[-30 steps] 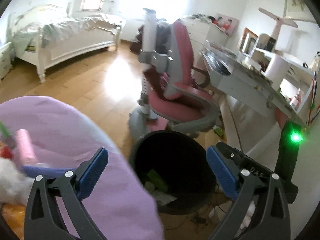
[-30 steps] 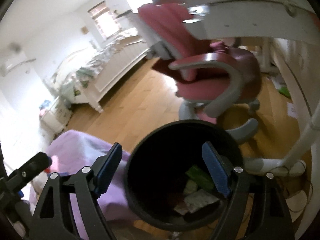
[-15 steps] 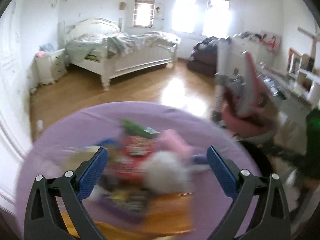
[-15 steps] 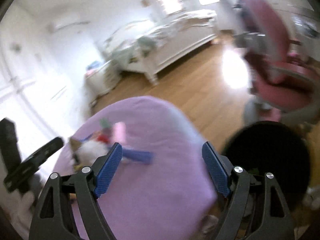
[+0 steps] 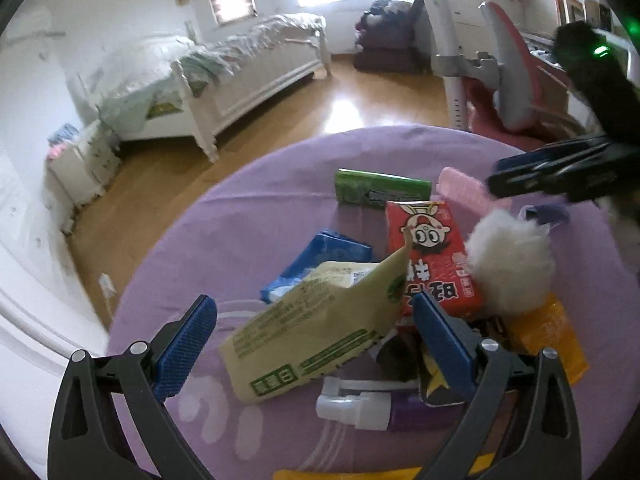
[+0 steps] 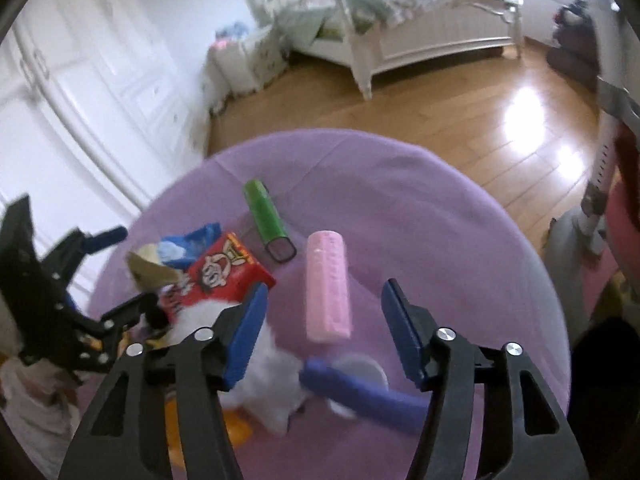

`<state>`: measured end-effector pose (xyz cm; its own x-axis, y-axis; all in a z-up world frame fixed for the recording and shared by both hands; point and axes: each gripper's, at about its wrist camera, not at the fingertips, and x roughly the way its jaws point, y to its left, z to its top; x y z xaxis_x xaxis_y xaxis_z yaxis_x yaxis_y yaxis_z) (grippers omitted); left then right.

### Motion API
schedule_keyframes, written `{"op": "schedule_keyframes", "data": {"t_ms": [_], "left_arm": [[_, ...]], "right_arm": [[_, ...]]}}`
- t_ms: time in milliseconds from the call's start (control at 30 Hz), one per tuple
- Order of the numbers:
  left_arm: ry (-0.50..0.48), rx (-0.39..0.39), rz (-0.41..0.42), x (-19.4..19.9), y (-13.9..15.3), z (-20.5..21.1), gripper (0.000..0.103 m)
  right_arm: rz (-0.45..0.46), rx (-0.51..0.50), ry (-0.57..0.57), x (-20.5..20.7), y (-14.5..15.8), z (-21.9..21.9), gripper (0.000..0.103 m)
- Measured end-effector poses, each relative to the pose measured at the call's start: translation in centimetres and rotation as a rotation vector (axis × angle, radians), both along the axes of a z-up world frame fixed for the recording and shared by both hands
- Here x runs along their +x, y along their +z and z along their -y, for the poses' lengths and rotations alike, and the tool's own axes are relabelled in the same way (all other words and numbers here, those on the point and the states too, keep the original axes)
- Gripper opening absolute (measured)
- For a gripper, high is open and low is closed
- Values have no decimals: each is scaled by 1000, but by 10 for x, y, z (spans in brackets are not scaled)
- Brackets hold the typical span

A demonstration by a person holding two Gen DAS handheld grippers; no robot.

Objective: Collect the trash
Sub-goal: 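Grasp the beige snack packet with the left tool while the right tool grasps the pink hair roller, then carry the packet and roller over the bin and open both tools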

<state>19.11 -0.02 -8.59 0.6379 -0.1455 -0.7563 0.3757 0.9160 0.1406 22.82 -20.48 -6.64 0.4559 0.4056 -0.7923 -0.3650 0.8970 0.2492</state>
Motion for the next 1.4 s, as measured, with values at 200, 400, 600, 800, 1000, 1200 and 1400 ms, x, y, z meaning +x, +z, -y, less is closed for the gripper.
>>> {"op": "schedule_keyframes", "data": {"t_ms": [200, 400, 600, 800, 1000, 1200, 1400], "left_arm": [[39, -83, -56, 5, -3, -7, 71], [80, -126, 14, -14, 7, -6, 59], [166, -334, 126, -49, 51, -21, 55], [178, -412, 204, -86, 93, 11, 54], [134, -432, 183, -94, 108, 63, 54], [53, -434, 167, -93, 108, 123, 54], [-52, -435, 151, -88, 105, 184, 54]], "right_arm": [[-18, -154, 6, 11, -20, -27, 33], [26, -27, -37, -8, -6, -8, 30], [173, 216, -77, -66, 45, 23, 30], [271, 305, -105, -117, 78, 44, 30], [346, 324, -178, -159, 95, 96, 30], [370, 304, -285, -180, 89, 156, 30], [375, 286, -391, -199, 77, 225, 30]]}}
